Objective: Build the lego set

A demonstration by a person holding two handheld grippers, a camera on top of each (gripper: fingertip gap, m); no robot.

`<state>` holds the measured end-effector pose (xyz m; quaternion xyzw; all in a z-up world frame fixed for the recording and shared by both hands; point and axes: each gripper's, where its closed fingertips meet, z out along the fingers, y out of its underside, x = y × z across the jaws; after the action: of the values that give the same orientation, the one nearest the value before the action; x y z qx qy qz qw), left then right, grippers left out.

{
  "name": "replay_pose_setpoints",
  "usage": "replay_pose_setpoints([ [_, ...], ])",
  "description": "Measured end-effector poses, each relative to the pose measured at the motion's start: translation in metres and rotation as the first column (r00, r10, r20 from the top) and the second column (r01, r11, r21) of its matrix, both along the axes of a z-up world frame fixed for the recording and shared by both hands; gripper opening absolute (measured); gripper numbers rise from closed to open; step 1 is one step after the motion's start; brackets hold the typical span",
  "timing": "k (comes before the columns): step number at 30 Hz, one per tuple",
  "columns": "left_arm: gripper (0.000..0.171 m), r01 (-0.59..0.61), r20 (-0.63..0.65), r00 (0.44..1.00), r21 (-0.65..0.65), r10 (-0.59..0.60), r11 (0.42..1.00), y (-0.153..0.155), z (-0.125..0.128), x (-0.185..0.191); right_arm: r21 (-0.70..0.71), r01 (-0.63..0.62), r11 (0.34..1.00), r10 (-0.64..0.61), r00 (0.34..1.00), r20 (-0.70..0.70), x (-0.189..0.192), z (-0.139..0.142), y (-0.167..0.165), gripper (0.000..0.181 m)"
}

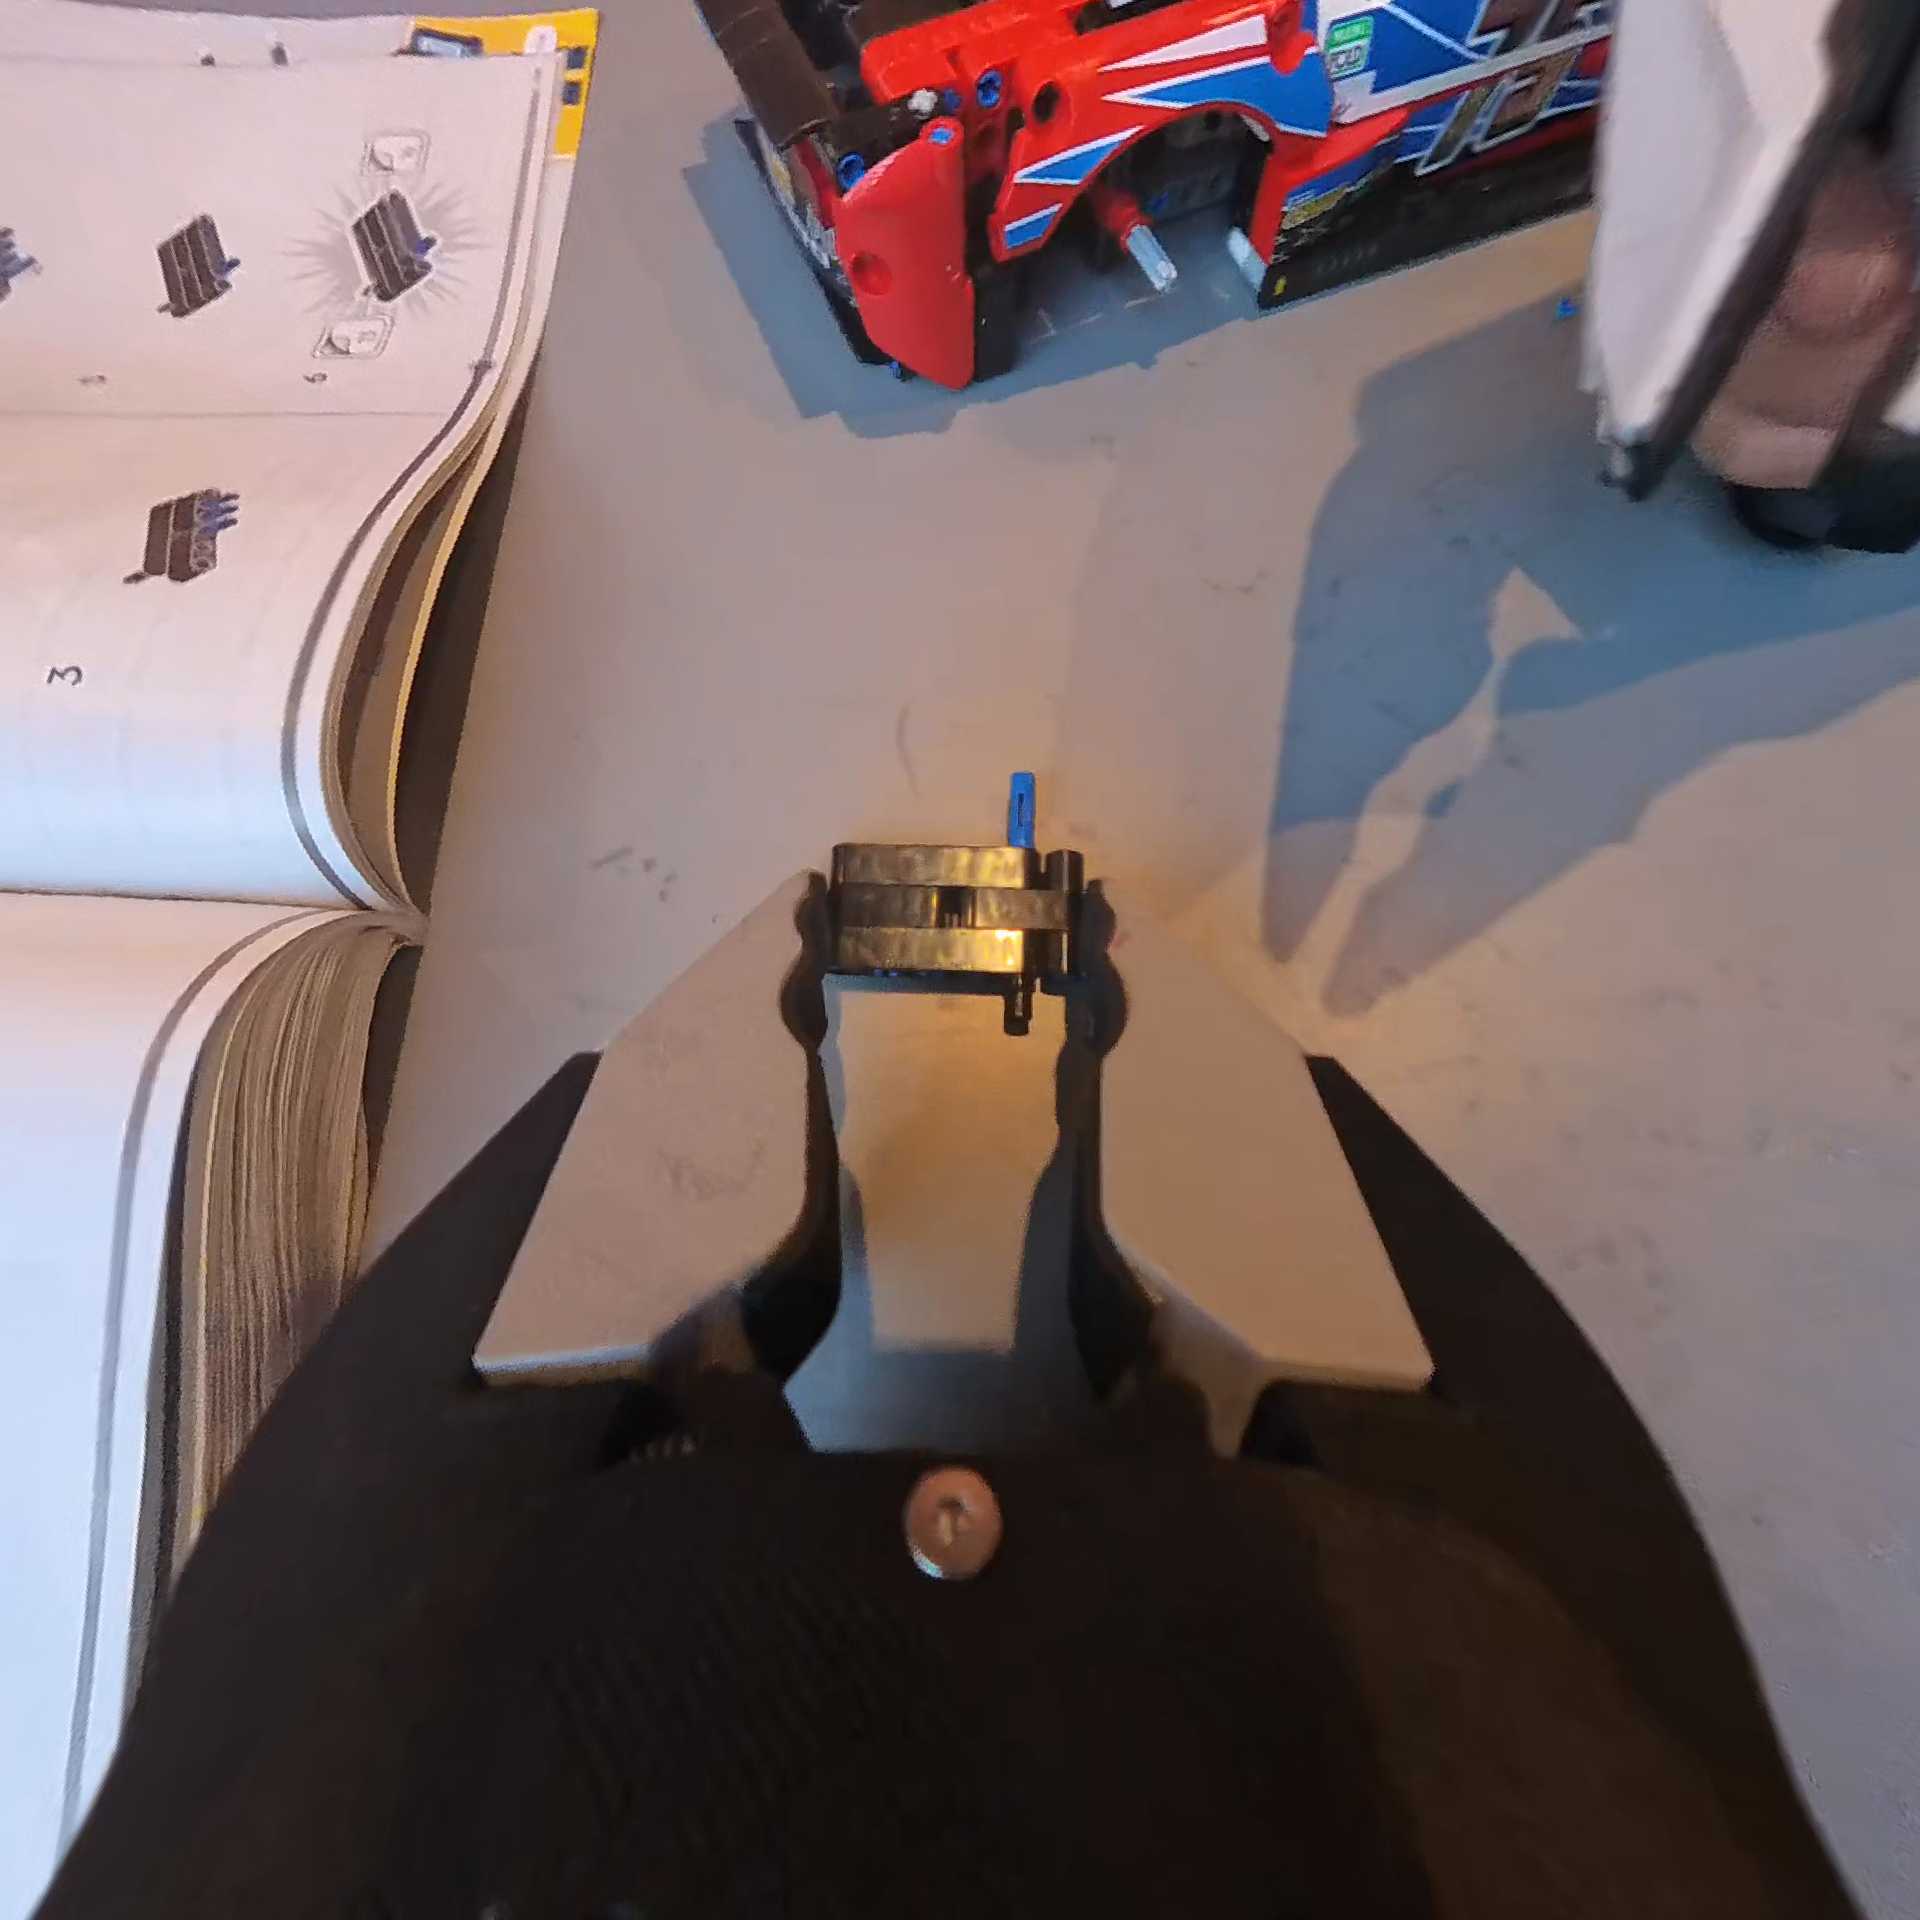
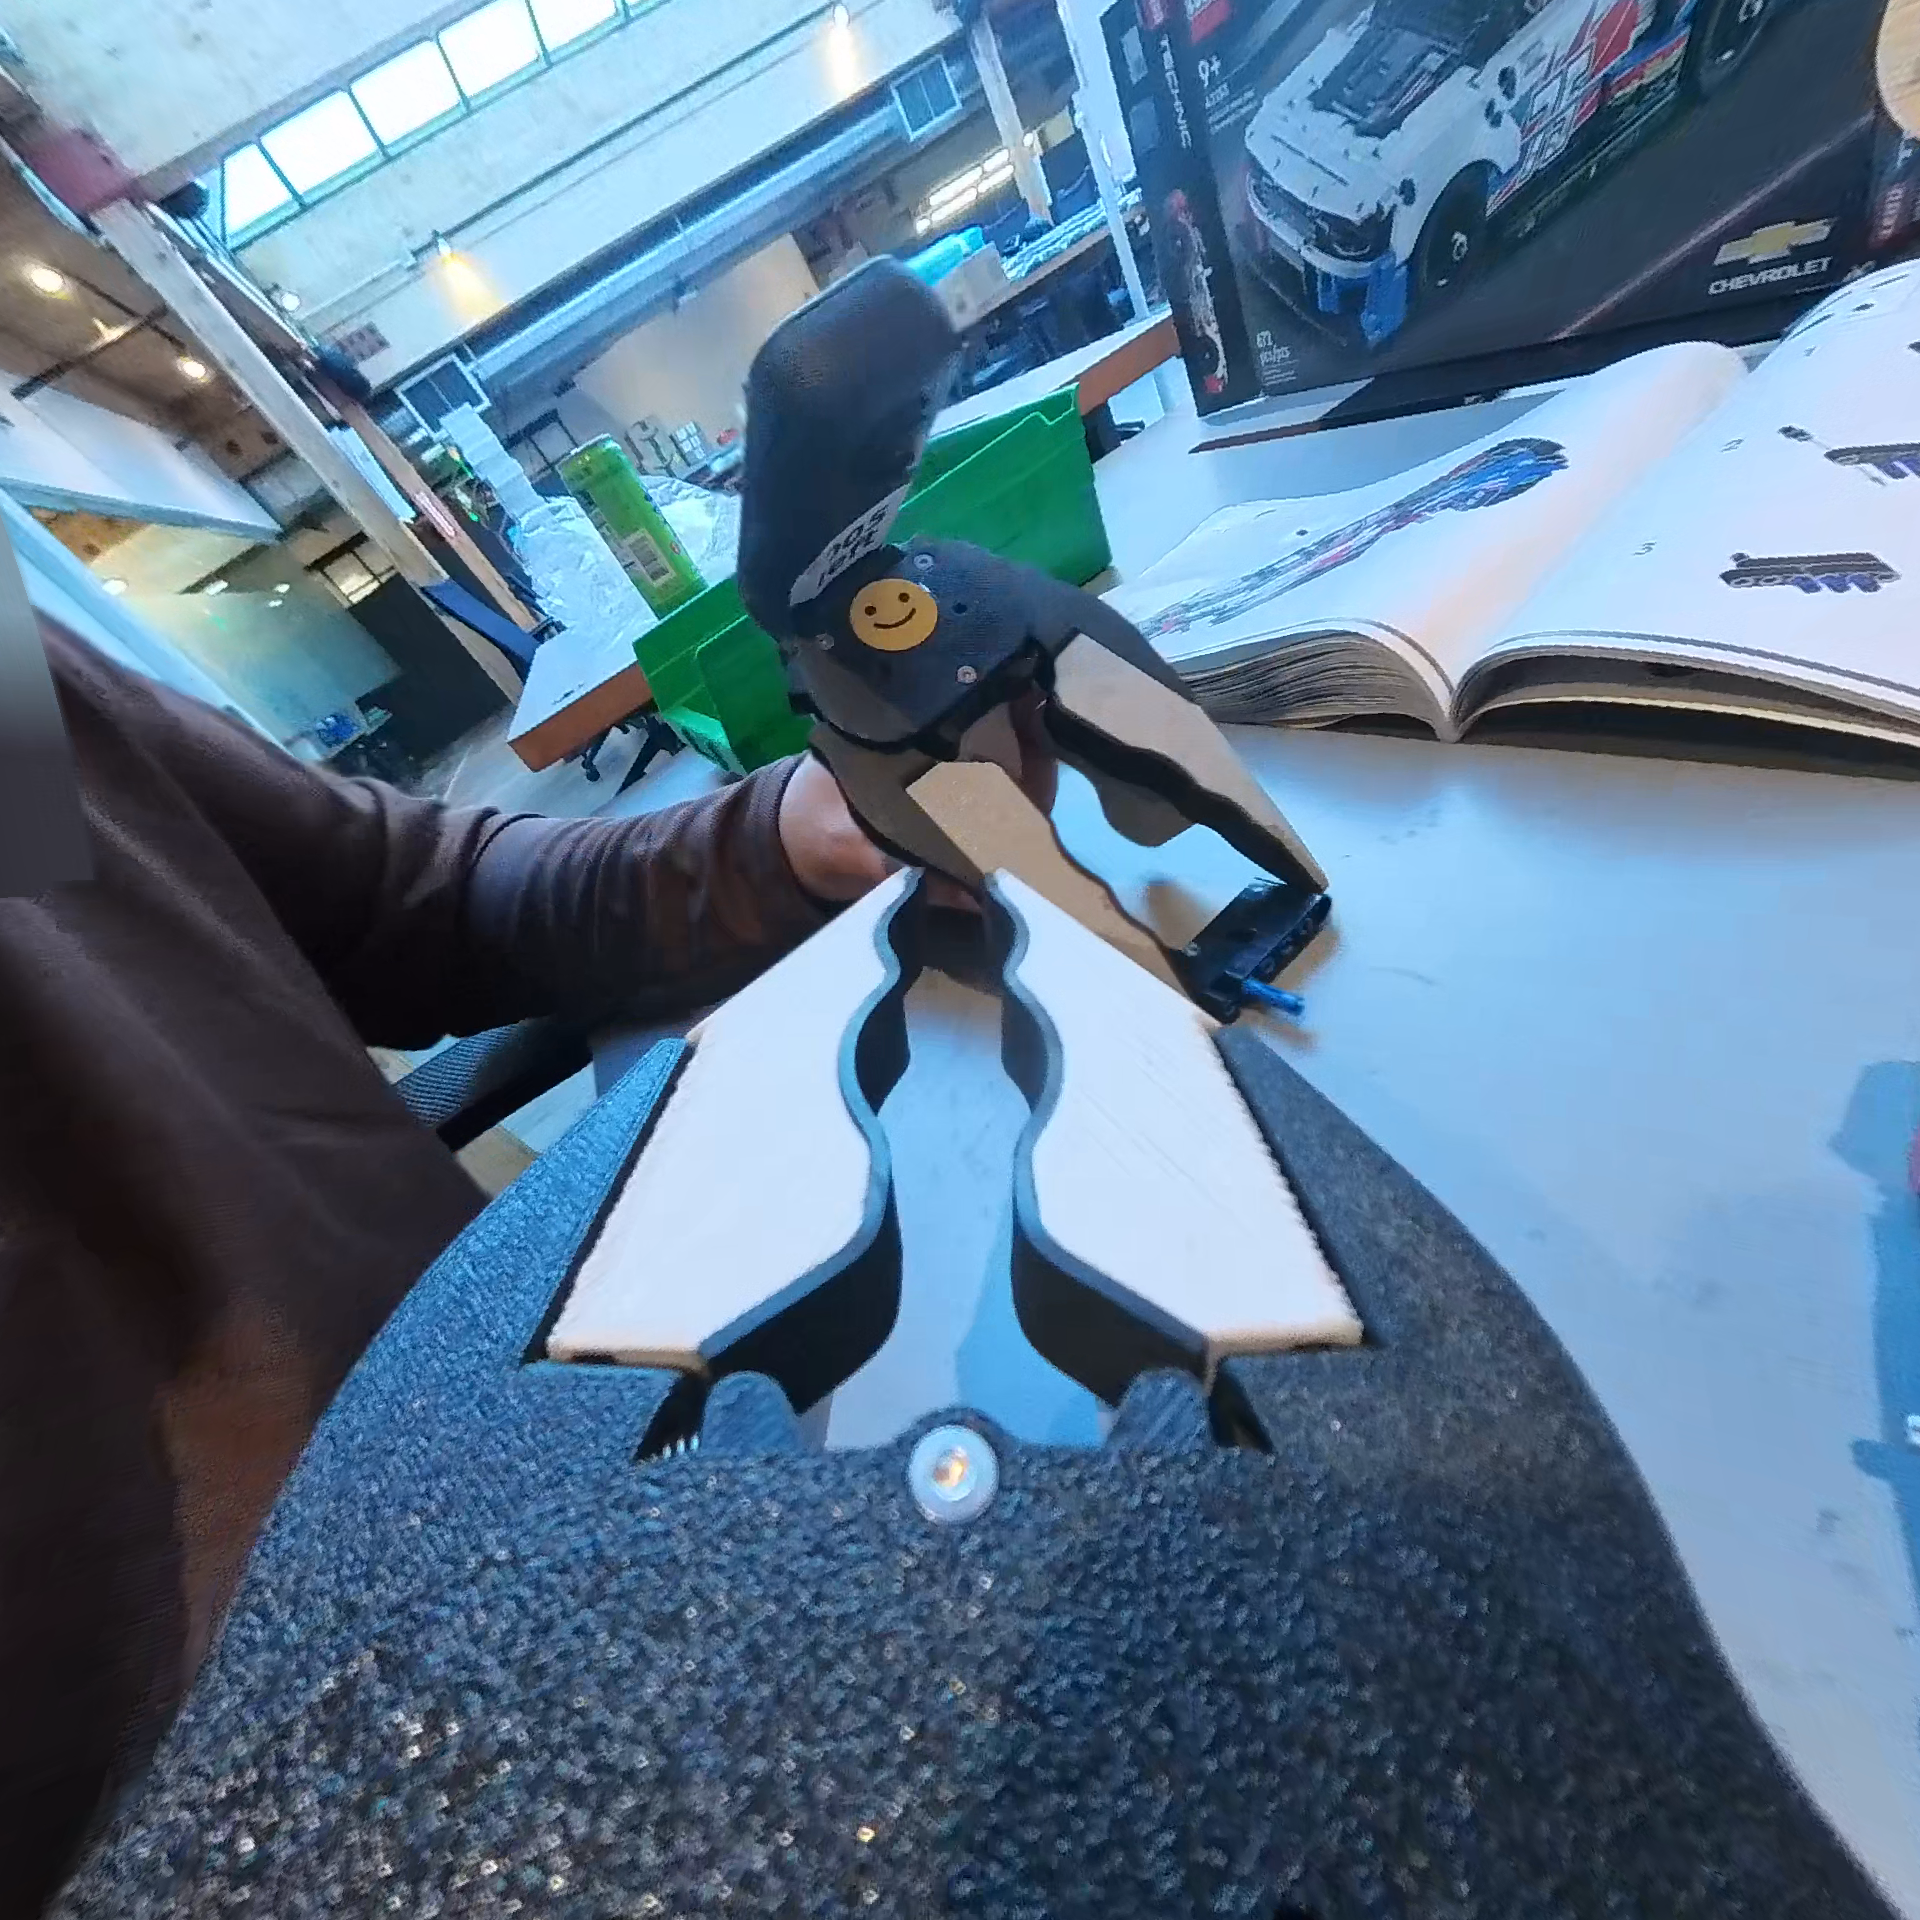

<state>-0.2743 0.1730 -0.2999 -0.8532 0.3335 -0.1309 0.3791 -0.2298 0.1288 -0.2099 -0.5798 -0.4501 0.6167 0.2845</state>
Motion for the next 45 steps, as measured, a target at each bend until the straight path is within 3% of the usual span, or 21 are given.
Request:
replay_pose_setpoints([
  [7,0.046,0.046,-0.072,0.997,0.184,-0.033,0.982,0.000,0.016,0.008,0.036,0.062,0.997,-0.064,0.997,0.050,0.000,-0.007,0.007,0.011],
  [12,0.046,0.052,-0.159,0.987,0.428,0.018,0.902,0.003,0.046,0.000,0.096,0.133,0.986,-0.143,0.984,0.106,-0.004,-0.014,0.015,0.017],
  [16,0.046,0.060,-0.190,0.981,0.515,0.045,0.855,-0.003,0.062,-0.010,0.072,0.170,0.983,-0.177,0.978,0.113,-0.014,-0.016,0.023,0.025],
  [21,0.046,0.040,-0.252,0.959,0.566,0.127,0.823,-0.009,0.072,-0.039,0.082,0.188,0.979,-0.194,0.979,0.068,-0.049,-0.009,0.035,0.025],
  [27,0.047,-0.158,-0.112,0.942,0.683,0.316,0.713,-0.008,0.107,-0.089,0.125,0.116,0.985,-0.113,0.993,-0.032,-0.115,0.008,0.046,0.028],
  [30,0.047,-0.253,-0.048,0.921,0.681,0.387,0.687,-0.005,0.111,-0.109,0.128,0.045,0.991,-0.036,0.997,-0.070,-0.139,0.015,0.044,0.033],
  [35,0.047,-0.308,-0.014,0.908,0.653,0.418,0.692,-0.001,0.106,-0.118,0.054,-0.059,0.997,0.062,0.996,-0.058,-0.150,0.010,0.038,0.035],
  [40,0.047,-0.338,0.032,0.903,0.671,0.429,0.660,-0.002,0.112,-0.118,-0.081,-0.067,0.994,0.064,0.997,-0.037,-0.146,0.005,0.043,0.035],
  [45,0.046,-0.341,0.042,0.904,0.670,0.425,0.659,-0.001,0.110,-0.115,-0.087,-0.067,0.994,0.063,0.997,-0.044,-0.145,0.007,0.043,0.035],
])
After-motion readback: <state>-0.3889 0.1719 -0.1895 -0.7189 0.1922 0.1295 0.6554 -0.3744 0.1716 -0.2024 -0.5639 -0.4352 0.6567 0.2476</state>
